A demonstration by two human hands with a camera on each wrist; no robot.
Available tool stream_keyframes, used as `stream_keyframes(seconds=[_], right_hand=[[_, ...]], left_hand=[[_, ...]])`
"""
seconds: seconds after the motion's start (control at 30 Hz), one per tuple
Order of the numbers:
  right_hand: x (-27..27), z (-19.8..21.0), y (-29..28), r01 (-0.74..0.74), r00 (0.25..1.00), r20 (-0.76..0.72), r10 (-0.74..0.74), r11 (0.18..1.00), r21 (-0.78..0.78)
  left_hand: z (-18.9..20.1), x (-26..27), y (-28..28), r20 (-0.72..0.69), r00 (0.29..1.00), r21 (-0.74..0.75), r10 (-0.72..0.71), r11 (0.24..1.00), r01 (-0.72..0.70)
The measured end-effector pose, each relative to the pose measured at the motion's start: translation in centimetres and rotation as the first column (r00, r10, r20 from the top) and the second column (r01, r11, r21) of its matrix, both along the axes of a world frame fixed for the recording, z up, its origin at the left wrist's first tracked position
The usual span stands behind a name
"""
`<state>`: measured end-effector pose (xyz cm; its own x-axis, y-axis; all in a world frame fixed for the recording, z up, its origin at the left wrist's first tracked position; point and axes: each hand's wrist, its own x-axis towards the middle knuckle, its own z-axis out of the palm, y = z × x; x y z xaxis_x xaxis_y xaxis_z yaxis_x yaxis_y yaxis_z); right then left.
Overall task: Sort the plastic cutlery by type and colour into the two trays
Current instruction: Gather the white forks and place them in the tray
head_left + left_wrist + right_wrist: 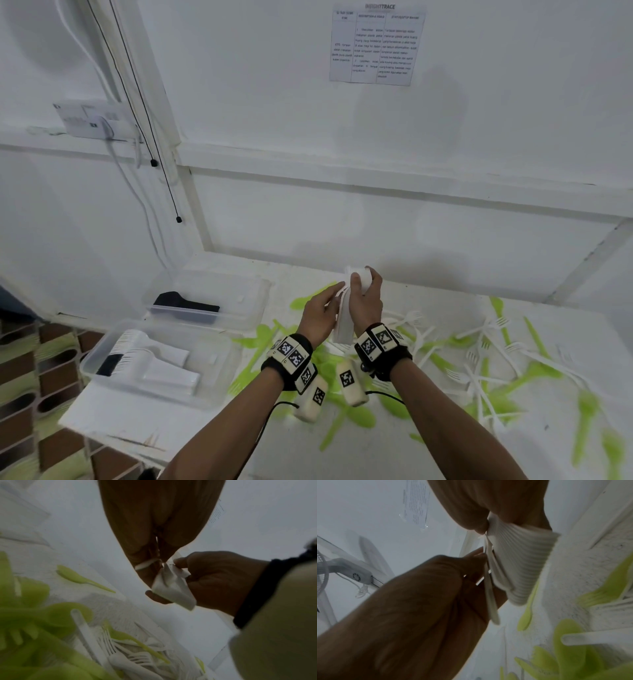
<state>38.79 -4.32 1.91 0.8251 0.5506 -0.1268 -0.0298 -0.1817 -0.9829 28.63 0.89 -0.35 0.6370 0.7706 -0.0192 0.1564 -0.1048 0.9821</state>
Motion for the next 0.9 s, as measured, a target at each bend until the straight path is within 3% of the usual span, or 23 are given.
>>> stream_keyframes(seconds=[0.17, 0.3, 0.47, 0.7, 0.83, 0.9], right_hand=[[-0.3, 0.2, 0.0, -0.025, 1.000, 0.003, 0.025, 1.000, 0.010], [-0.7, 0.3, 0.5, 0.000, 0.999, -0.045, 0.001, 0.999, 0.035], [-0.1, 0.4, 0.6, -0.125, 0.981, -0.142, 0.130, 0.991, 0.039], [-0.1, 1.5, 0.0, -0.270, 0.944, -0.192, 0.267, 0.963, 0.008], [0.8, 1.1, -0.6, -0.342, 0.907, -0.293, 0.301, 0.935, -0.096], [1.3, -1.1, -0.1, -0.346, 0.912, -0.294, 0.286, 0.922, -0.175]], left_hand=[[1.2, -0.9, 0.0, 0.056, 0.993, -0.125, -0.101, 0.986, 0.107], [1.4, -1.5, -0.6, 0.144, 0.977, -0.324, -0.154, 0.926, 0.194], [1.9, -2.5, 0.0, 0.154, 0.951, -0.379, -0.268, 0.873, 0.307], [2.8, -1.4, -2.0, 0.182, 0.952, -0.363, -0.245, 0.883, 0.297], [2.4, -0.8, -2.5, -0.028, 0.966, -0.114, -0.256, 0.961, 0.251], [1.8, -0.2, -2.8, -0.147, 0.968, -0.018, -0.203, 0.979, 0.202]])
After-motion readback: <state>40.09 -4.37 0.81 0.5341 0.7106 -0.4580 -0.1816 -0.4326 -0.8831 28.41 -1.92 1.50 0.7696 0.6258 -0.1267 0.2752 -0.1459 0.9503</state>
